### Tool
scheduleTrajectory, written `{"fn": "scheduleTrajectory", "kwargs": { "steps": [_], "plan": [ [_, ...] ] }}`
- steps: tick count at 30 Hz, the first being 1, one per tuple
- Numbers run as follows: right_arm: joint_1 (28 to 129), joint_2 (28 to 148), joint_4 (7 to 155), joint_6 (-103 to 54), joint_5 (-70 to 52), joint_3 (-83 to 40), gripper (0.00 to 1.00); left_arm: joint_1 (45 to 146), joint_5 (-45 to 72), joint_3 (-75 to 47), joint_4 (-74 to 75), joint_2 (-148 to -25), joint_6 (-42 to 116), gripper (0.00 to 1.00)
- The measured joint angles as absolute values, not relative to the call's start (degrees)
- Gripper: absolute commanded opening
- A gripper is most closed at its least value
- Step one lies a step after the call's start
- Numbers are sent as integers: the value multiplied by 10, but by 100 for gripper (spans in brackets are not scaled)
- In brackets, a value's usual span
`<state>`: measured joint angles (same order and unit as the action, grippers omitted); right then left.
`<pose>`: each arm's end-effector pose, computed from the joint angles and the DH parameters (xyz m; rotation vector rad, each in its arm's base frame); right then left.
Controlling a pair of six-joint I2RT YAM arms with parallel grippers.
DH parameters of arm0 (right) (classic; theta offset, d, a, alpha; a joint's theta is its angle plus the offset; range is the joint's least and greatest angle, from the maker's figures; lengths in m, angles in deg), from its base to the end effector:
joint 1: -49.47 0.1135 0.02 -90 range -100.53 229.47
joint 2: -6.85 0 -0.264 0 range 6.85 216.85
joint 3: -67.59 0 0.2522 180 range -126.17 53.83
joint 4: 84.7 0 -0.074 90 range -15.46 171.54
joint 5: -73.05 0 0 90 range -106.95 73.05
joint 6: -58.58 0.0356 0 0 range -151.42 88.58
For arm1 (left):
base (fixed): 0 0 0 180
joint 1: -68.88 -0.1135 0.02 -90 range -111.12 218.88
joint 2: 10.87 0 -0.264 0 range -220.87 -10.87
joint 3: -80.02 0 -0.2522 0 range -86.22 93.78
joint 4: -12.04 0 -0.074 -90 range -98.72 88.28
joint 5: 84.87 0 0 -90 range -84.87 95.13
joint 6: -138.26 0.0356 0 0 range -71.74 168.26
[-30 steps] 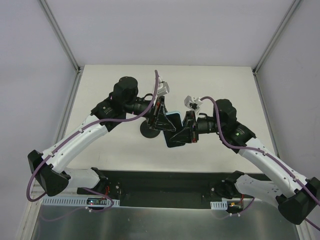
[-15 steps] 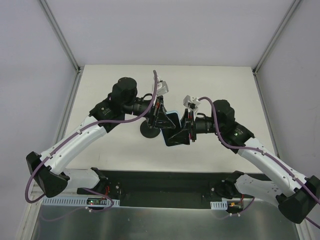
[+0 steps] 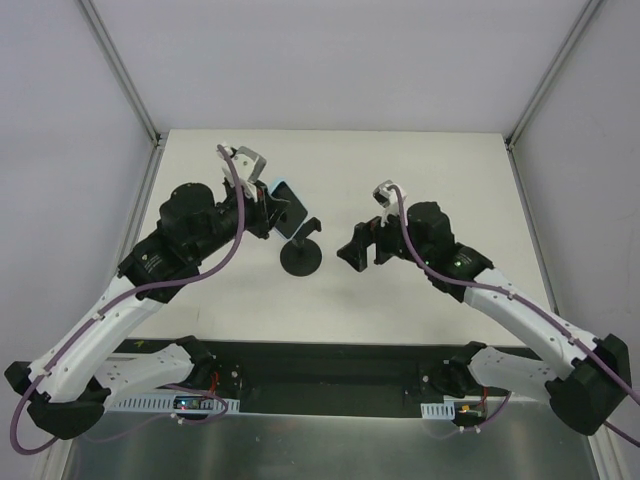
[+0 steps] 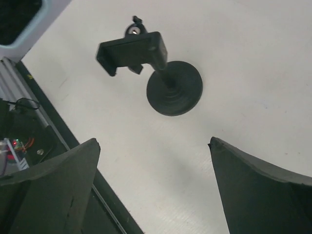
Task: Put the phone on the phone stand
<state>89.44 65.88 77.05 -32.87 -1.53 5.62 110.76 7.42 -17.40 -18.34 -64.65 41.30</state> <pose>0.1782 0.1617 0.3242 -0.8460 1.6888 0.7130 0.1439 -0.1309 0.4450 0.5231 1.5567 -0.6902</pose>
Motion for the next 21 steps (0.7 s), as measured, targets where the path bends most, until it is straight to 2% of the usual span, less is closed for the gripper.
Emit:
{"fn": "scheduleTrajectory", "kwargs": {
  "steps": [2,3,7,8,10,13,21],
  "plan": [
    [894,692,775,-327,-29,53,99,1107,33,-182,-183,-633,416,0],
    [894,713,777,-325,-33,47,96,1107,12,-189,-181,-624,417,0],
    [896,804,779,-326,-44,-8,82,1107,-34,-206,-181,-608,420,0],
    [897,821,783,-327,-46,-20,76,1108,-40,-208,-180,-608,421,0],
    [900,851,794,-333,-47,-42,74,1108,-48,-212,-176,-608,423,0],
    [903,878,810,-341,-43,-61,62,1108,-54,-214,-174,-610,423,0],
    [907,930,833,-357,-4,-105,55,1100,-54,-216,-170,-609,414,0]
  ]
}}
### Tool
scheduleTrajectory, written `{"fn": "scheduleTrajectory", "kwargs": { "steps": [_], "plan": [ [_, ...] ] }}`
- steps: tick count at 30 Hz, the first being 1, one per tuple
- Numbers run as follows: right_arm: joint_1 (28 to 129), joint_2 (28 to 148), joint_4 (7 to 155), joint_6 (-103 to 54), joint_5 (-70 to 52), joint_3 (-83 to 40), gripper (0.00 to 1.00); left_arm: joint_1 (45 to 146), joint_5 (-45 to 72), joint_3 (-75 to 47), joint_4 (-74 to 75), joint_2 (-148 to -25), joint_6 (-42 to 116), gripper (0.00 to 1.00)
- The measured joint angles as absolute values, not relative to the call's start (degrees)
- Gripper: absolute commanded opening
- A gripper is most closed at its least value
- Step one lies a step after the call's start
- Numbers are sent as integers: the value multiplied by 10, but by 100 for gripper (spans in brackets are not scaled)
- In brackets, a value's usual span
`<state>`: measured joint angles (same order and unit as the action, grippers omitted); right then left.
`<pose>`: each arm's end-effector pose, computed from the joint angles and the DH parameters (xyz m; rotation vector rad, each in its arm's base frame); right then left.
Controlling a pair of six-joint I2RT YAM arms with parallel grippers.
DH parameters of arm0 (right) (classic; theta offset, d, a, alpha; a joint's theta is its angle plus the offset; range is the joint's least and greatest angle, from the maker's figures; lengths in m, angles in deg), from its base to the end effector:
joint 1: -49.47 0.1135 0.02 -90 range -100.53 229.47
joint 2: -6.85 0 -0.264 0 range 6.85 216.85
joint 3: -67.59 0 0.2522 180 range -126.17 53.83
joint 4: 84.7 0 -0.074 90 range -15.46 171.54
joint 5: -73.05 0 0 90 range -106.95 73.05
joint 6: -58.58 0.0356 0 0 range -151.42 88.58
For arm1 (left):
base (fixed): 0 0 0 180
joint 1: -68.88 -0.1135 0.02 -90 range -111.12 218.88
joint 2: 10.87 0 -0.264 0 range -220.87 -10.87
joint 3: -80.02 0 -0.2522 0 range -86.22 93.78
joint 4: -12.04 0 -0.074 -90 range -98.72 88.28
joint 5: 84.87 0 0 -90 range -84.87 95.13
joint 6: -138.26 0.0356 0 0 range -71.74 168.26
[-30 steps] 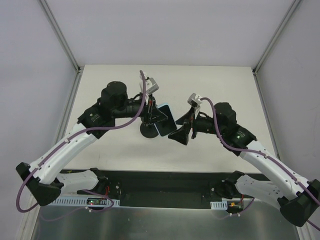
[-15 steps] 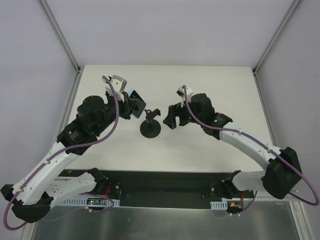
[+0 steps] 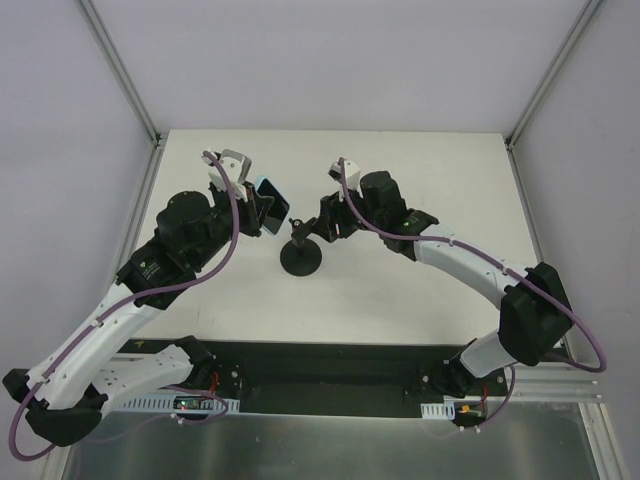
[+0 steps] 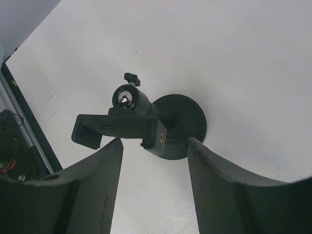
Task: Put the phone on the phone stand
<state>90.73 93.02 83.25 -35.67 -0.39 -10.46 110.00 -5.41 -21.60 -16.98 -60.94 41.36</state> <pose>0.2591 0.2408 0.3040 -0.9430 1.7329 0.7057 0.1411 -0.1145 0.4342 0.3313 1.5715 -0.5080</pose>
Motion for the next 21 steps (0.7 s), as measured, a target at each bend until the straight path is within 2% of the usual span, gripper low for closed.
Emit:
{"fn": "scheduleTrajectory", "kwargs": {
  "steps": [1,17,20,21],
  "plan": [
    [908,932,833,-360,-1,-105,51,1100,-54,-217,-169,-609,412,0],
    [913,960,822,-395,1,-129,33,1074,-26,-225,-166,-608,382,0],
    [913,967,821,-401,2,-134,22,1070,-24,-225,-166,-609,380,0],
    [913,969,821,-403,1,-135,12,1070,-24,-225,-165,-610,378,0]
  ]
}}
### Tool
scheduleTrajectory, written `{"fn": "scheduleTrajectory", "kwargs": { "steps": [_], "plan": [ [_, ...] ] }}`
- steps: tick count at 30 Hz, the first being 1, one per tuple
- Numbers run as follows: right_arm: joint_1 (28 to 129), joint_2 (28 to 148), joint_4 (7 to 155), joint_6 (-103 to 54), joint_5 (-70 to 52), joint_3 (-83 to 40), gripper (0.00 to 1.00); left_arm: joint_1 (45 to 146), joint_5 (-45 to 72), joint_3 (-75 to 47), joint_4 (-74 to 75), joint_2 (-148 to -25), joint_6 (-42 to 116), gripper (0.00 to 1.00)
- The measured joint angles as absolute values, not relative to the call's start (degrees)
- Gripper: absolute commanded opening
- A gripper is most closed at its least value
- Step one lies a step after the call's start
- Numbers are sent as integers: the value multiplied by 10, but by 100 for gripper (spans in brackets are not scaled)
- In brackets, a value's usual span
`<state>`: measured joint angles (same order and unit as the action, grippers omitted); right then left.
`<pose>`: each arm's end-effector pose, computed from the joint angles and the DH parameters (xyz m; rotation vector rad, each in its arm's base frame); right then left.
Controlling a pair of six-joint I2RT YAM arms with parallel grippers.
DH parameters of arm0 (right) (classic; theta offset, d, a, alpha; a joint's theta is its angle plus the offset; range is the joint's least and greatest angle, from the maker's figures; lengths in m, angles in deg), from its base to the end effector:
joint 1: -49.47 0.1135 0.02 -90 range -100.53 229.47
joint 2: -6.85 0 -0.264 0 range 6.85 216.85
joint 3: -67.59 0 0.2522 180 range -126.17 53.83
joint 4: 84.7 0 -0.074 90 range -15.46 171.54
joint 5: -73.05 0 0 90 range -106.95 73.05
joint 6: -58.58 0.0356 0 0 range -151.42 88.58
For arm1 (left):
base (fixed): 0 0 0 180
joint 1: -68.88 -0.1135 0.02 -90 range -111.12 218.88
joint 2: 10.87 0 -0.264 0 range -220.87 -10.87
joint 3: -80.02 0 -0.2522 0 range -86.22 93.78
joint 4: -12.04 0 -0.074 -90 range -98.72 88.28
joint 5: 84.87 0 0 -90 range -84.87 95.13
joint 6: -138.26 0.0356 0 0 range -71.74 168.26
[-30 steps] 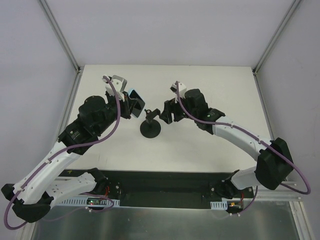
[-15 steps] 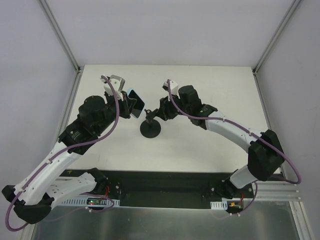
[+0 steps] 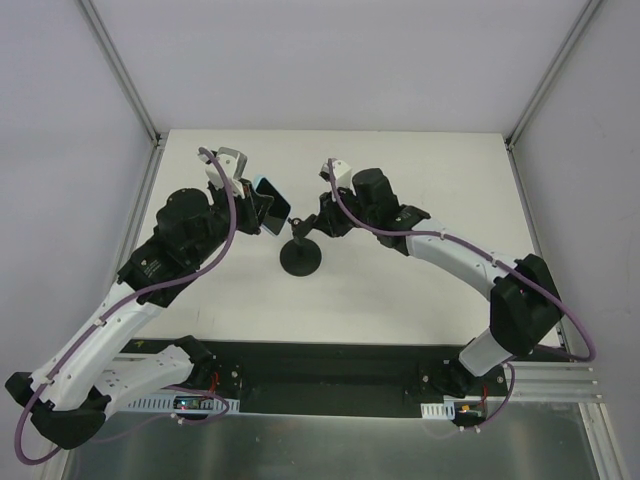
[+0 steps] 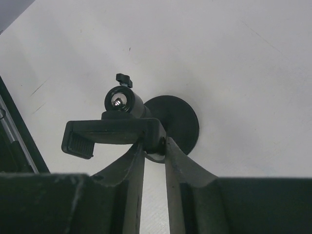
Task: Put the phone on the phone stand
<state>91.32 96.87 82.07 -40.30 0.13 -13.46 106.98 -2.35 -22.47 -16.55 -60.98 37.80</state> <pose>0.2681 0.2541 0.2974 -1.0341 1.7124 0.6661 0.1476 -0.1098 0.4299 0.2855 1.5939 -0.5545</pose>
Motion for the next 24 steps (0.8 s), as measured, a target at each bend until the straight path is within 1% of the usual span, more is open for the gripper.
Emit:
{"fn": "scheduleTrajectory", "kwargs": {
  "steps": [2,7,11,16,24],
  "plan": [
    [913,971,819,-413,-1,-137,1,1067,-22,-225,-165,-611,376,0],
    [913,977,810,-432,-8,-146,1,1066,-9,-225,-163,-615,376,0],
    [908,976,789,-456,18,-155,1,1066,38,-230,-150,-618,380,0],
    [883,976,722,-491,77,-181,1,1066,144,-237,-134,-615,388,0],
    [842,984,647,-561,183,-205,1,1061,381,-241,-102,-608,418,0]
  ]
}}
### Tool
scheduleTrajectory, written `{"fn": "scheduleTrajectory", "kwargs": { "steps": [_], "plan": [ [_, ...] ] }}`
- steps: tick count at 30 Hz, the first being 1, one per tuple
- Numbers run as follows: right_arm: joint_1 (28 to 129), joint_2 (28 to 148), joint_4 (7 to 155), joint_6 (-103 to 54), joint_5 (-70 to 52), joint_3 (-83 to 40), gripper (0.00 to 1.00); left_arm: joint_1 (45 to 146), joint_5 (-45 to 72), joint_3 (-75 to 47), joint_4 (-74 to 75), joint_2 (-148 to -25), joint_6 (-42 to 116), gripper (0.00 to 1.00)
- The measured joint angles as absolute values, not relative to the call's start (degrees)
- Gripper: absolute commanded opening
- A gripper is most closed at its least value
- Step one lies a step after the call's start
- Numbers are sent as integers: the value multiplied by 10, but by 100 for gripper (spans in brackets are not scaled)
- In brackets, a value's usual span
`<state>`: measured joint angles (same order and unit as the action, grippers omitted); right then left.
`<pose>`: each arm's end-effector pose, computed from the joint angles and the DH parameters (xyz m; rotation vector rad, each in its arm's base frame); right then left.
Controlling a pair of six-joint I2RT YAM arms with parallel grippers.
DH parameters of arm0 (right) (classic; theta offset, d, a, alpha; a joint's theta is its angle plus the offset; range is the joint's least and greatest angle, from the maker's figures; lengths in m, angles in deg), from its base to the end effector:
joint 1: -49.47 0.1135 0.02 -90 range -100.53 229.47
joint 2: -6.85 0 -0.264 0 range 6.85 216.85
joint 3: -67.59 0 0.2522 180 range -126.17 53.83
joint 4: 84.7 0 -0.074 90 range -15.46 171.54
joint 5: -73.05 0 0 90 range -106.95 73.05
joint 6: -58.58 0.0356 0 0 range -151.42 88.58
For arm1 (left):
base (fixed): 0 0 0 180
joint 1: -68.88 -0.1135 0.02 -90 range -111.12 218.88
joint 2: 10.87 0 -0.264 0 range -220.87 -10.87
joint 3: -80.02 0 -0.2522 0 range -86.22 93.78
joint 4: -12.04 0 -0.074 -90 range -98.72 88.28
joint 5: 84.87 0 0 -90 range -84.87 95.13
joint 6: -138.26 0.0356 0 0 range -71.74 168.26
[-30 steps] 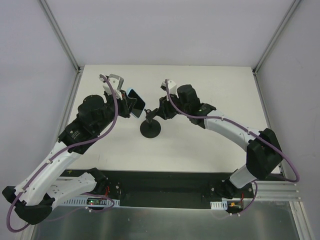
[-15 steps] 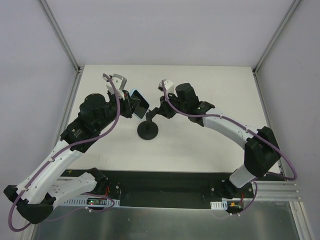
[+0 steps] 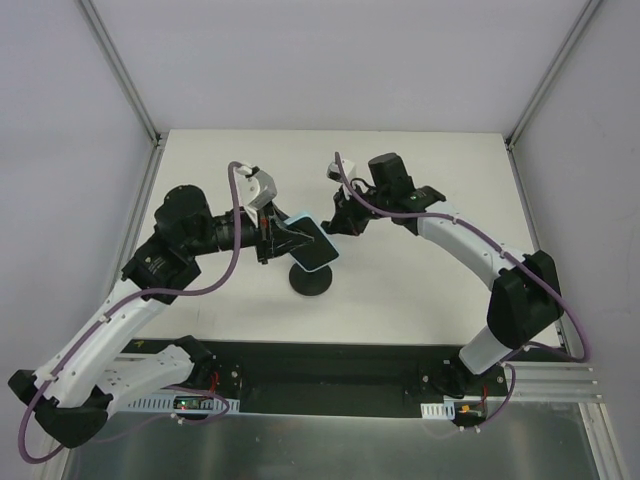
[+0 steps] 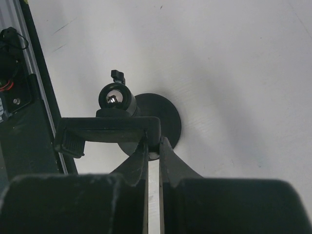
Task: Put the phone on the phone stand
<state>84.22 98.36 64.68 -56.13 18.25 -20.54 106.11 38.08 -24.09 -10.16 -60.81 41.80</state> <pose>0.2875 0.2244 0.3049 -1.3536 1.6536 0.7639 0.1320 -0.1246 0.4327 0.8739 1.3504 -1.0304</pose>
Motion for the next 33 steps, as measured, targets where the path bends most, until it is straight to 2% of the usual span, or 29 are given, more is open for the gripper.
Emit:
{"fn": "scheduleTrajectory", "kwargs": {
  "steps": [7,10,19,33],
  "plan": [
    [836,988,637,-602,233,-206,1,1055,623,-154,-71,-748,430,0],
    [836,988,627,-611,250,-206,1,1055,675,-140,-66,-795,457,0],
    [826,988,622,-622,283,-200,1,1055,677,-140,-65,-861,567,0],
    [817,988,622,-626,295,-197,1,1038,659,-140,-65,-952,644,0]
  ]
}}
